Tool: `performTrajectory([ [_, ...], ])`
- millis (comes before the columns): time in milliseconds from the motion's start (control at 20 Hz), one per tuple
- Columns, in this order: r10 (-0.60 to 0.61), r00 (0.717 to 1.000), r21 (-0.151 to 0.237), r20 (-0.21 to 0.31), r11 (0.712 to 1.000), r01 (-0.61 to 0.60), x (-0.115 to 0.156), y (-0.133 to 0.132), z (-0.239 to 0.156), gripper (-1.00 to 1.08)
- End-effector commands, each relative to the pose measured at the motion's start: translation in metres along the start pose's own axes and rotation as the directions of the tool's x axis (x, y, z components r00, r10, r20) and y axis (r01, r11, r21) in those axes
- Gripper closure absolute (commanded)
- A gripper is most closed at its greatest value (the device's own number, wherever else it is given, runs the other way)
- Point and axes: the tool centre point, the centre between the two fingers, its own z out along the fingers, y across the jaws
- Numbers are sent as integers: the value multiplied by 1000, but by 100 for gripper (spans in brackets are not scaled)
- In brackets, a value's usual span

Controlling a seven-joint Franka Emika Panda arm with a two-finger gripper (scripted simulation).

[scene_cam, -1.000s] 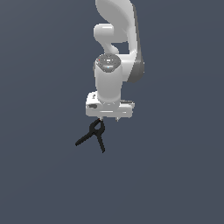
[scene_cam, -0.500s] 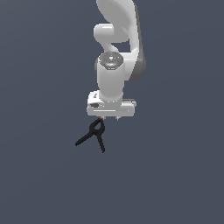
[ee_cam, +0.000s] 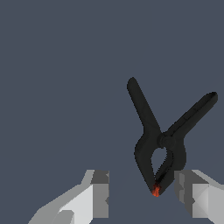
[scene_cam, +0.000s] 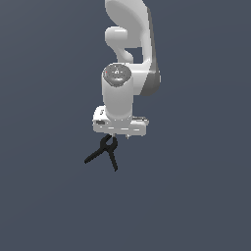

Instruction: Pick up the object and move it to a goal position.

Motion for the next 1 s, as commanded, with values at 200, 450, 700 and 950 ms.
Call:
performTrajectory([
  [200, 109, 993, 8, 45, 994, -109, 18, 23, 12, -20],
  [450, 220, 971, 10, 95, 975, -222, 35, 48, 26, -20],
  [700, 329, 933, 4, 145, 943, -333, 49, 74, 43, -20],
  [950, 427, 883, -8, 195, 901, -434, 59, 99, 60, -20],
])
